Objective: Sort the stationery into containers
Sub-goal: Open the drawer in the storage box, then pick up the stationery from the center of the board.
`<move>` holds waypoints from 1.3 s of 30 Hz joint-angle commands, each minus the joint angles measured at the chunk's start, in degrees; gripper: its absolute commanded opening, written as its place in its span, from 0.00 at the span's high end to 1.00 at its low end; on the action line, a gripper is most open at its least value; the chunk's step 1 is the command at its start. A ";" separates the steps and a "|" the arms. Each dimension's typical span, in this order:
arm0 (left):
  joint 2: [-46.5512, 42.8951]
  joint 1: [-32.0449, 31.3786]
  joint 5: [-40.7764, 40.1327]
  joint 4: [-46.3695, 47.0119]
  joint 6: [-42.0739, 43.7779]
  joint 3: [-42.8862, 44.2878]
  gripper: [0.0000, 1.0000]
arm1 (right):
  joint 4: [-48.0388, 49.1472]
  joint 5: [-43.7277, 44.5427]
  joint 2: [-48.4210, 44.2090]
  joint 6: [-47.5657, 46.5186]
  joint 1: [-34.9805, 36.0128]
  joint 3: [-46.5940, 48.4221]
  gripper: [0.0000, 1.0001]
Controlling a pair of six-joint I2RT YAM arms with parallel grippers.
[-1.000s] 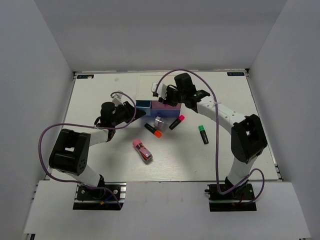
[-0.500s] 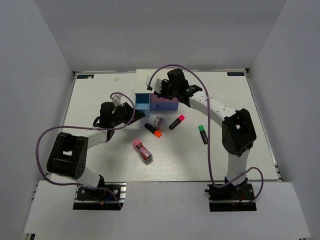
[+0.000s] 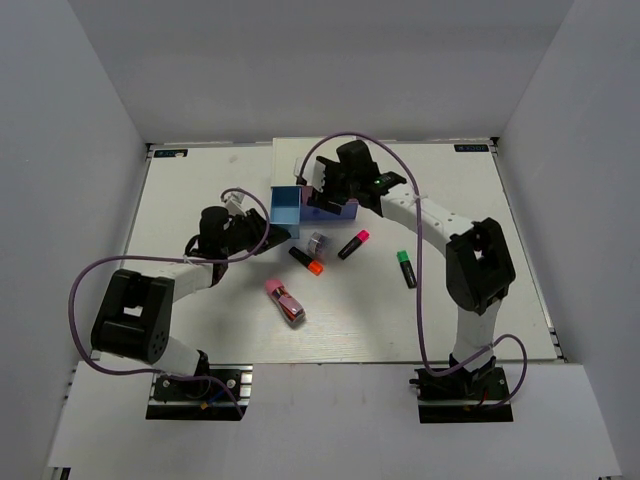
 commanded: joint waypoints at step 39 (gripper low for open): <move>-15.30 0.09 1.61 -21.95 6.43 -3.54 0.26 | -9.63 -24.46 -23.65 -18.38 -0.33 -25.63 0.24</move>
